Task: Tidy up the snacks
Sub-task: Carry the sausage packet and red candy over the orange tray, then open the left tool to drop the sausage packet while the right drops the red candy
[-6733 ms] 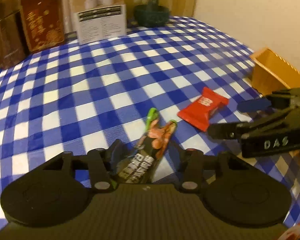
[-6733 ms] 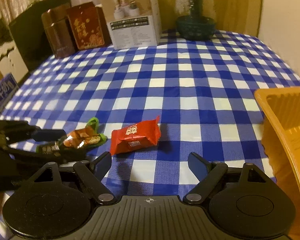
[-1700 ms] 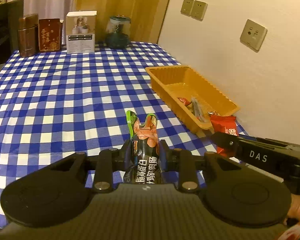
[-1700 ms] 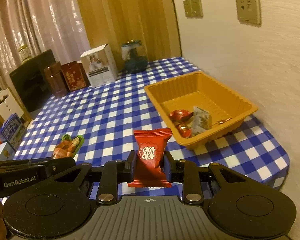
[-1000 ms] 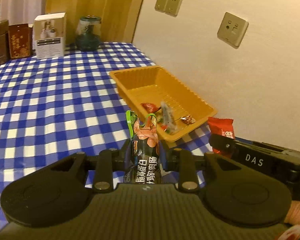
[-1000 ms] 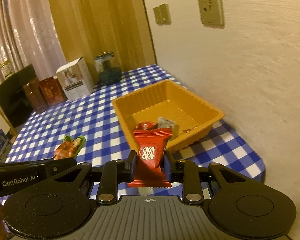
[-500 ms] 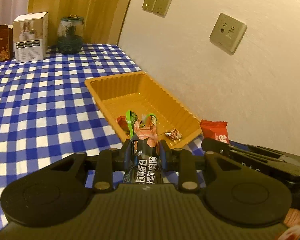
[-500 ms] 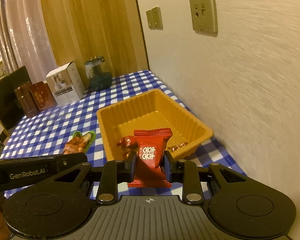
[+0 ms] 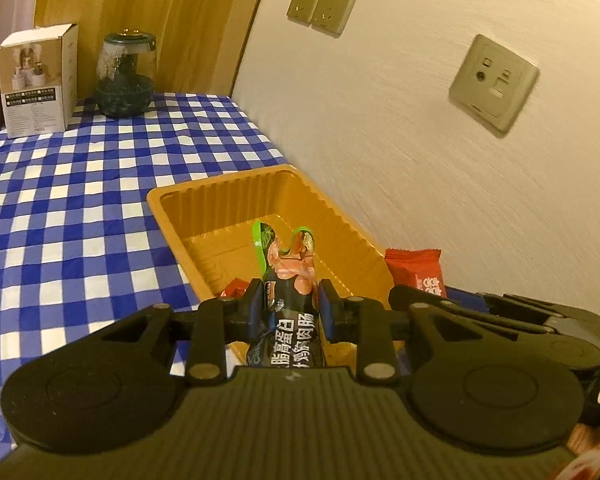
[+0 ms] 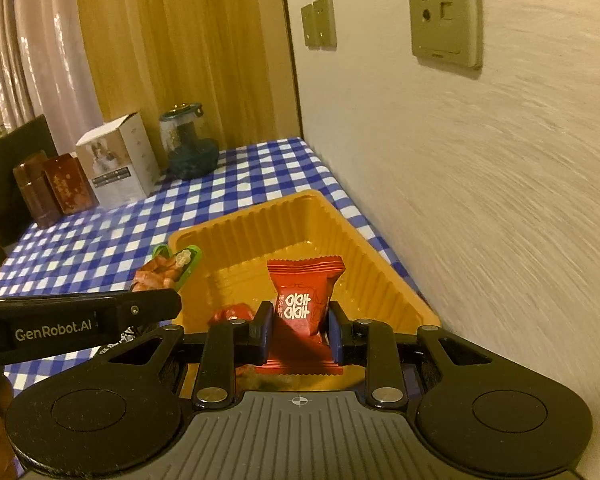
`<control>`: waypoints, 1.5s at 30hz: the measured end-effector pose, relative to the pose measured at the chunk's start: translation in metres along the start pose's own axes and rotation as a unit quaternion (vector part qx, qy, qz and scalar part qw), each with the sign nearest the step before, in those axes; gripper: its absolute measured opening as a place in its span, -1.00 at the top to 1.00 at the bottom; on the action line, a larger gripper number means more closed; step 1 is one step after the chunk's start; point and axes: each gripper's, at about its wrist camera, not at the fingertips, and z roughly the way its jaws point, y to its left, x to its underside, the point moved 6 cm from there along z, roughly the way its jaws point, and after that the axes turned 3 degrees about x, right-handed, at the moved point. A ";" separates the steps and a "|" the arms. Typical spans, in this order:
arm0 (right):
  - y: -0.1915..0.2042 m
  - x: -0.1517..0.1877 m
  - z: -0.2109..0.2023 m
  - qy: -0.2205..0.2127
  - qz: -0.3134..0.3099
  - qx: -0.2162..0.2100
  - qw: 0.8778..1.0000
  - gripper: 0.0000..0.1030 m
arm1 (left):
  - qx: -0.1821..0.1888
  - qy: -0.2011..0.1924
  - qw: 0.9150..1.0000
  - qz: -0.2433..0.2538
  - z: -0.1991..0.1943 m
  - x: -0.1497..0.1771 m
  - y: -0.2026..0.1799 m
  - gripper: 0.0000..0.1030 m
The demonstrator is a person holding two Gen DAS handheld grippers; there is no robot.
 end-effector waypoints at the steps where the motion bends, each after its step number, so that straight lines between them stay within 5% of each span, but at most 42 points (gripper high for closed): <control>1: -0.001 -0.003 0.004 0.001 -0.001 0.000 1.000 0.44 | 0.000 0.000 1.000 -0.003 0.004 -0.002 0.002 0.50; 30: -0.021 -0.038 0.102 0.045 -0.001 -0.002 0.999 0.44 | 0.007 0.017 0.999 -0.041 0.099 -0.049 0.043 0.50; 31: -0.021 -0.037 0.103 0.046 0.001 -0.001 0.999 0.45 | 0.009 0.013 0.999 -0.045 0.101 -0.050 0.044 0.37; 33: -0.021 -0.036 0.103 0.047 0.004 -0.001 0.999 0.44 | 0.003 0.012 0.999 -0.048 0.104 -0.051 0.046 0.23; 45: -0.018 -0.033 0.097 0.047 0.011 -0.007 0.999 0.44 | -0.016 0.024 1.000 -0.013 0.088 -0.032 0.051 0.23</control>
